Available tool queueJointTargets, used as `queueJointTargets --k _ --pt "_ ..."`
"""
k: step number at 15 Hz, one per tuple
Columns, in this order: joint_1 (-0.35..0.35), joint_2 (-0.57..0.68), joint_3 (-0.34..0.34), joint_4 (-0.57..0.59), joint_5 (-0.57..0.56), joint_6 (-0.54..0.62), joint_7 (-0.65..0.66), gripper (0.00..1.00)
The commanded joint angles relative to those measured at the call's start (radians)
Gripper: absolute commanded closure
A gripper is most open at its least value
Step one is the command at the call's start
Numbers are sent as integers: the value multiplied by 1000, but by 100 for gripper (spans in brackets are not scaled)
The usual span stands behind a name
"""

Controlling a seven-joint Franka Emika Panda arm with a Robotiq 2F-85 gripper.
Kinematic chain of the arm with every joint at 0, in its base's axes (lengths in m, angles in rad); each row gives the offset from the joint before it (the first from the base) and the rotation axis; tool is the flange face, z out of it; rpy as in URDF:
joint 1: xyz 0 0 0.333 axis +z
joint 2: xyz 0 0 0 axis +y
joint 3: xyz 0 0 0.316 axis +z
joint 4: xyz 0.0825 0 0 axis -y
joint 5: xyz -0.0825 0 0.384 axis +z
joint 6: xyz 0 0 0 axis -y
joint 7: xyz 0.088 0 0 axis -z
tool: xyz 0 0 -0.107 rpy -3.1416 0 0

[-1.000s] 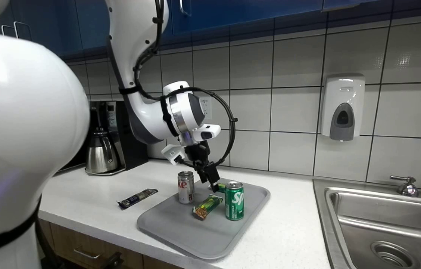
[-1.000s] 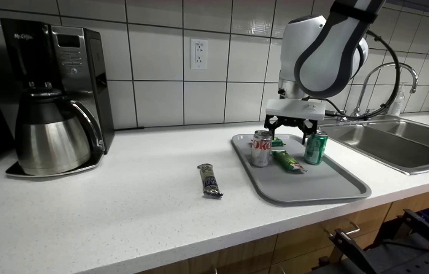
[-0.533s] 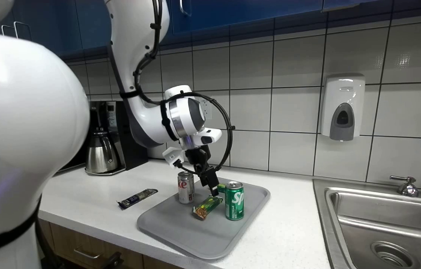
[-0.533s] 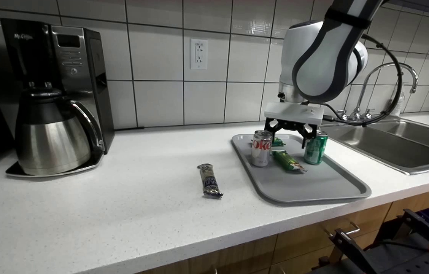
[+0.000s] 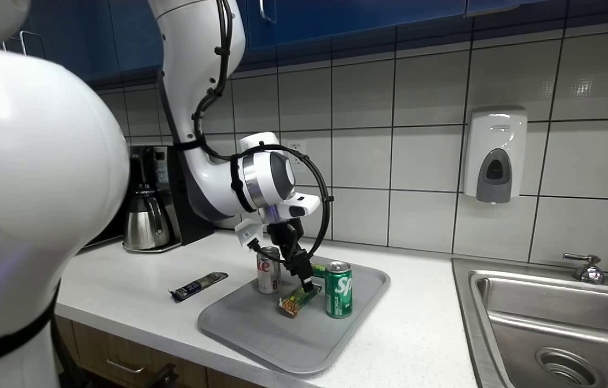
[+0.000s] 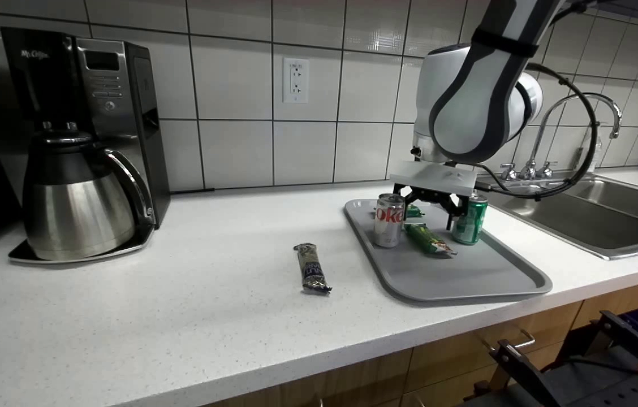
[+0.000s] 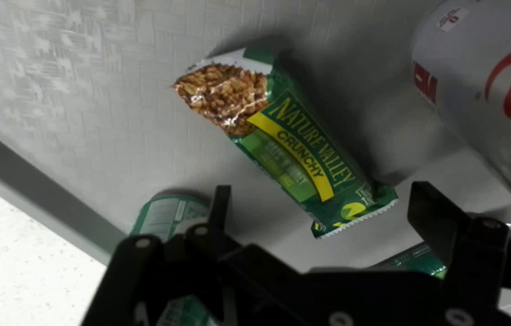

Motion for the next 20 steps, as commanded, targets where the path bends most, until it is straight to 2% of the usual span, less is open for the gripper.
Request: queueJointTargets --k 1,20 --pt "-22 26 24 19 34 19 0 0" --pt "-27 91 35 32 161 42 -38 0"
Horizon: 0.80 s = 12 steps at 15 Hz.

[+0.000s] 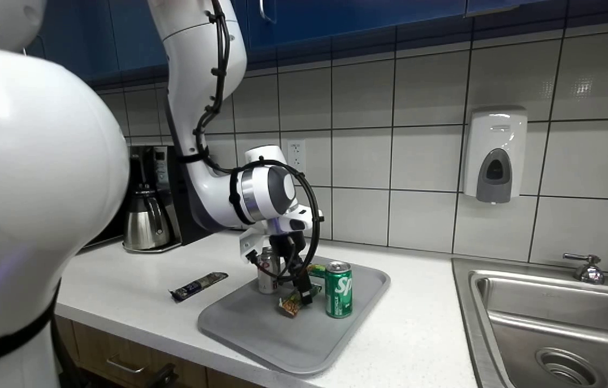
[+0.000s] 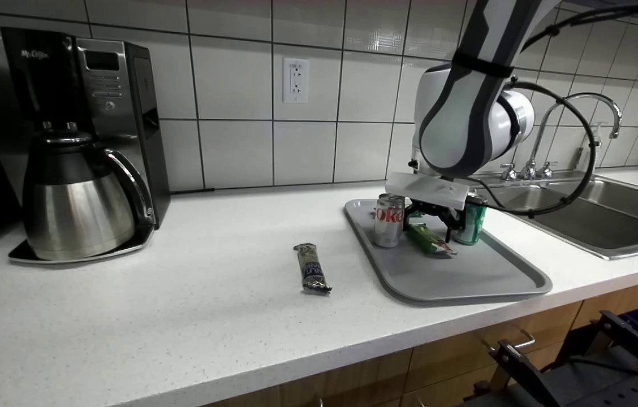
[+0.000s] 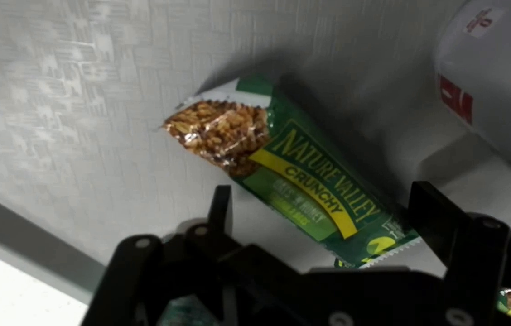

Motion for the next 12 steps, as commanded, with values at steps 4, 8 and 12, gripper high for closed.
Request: queueJointTargets --k 4,8,12 --pt "-25 17 20 11 49 27 -40 42" --pt "-22 19 18 12 63 38 -48 73" --pt "-22 18 18 12 74 42 -55 83"
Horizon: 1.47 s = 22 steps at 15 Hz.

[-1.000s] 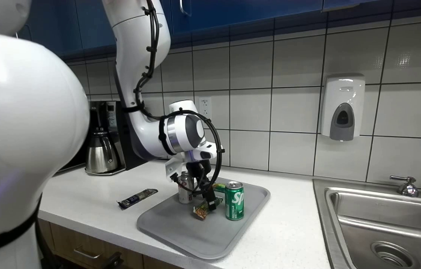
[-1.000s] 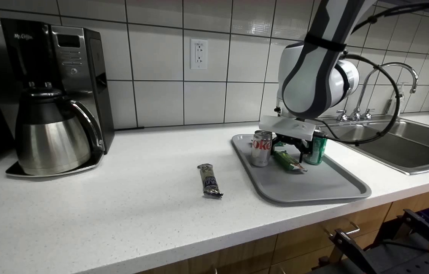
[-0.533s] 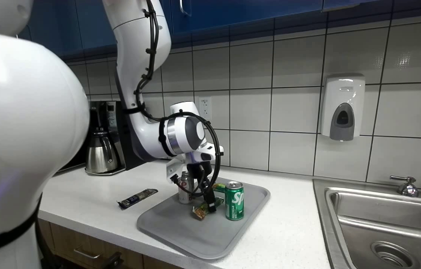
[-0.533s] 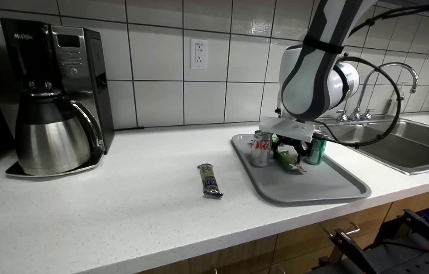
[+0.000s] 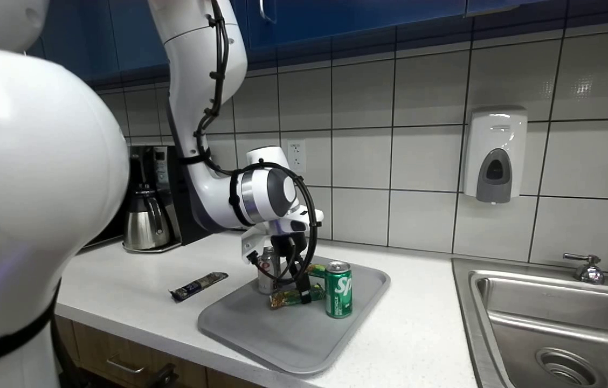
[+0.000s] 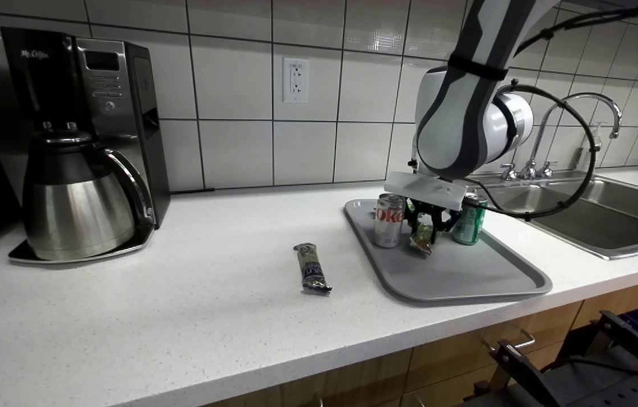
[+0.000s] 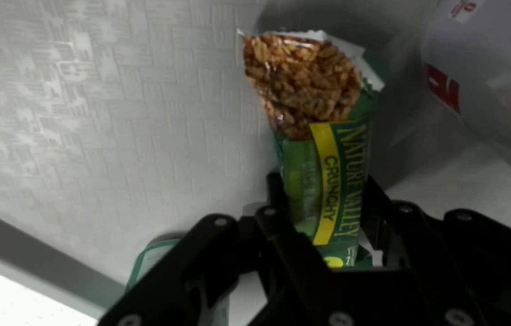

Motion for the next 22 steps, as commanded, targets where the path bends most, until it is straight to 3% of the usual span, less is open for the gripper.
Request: queueJointTargets --k 1,22 --pt "-23 5 17 6 32 16 -45 83" --pt "4 -50 -32 15 36 66 -124 83"
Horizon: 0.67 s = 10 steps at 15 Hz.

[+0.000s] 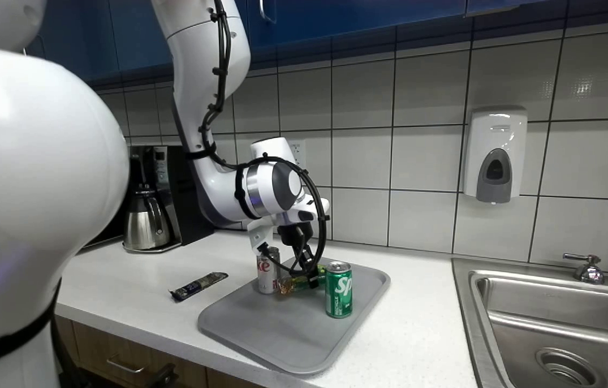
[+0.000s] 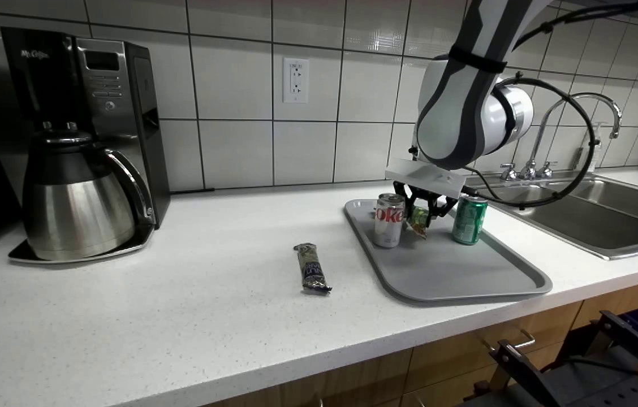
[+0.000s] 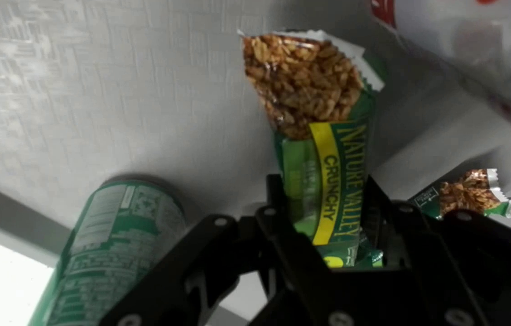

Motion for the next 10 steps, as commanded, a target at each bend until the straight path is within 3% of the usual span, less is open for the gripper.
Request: queueJointTargets --k 1,10 --pt "6 -38 -14 -7 23 9 -63 83" --pt "4 -64 -21 32 20 14 -131 83"
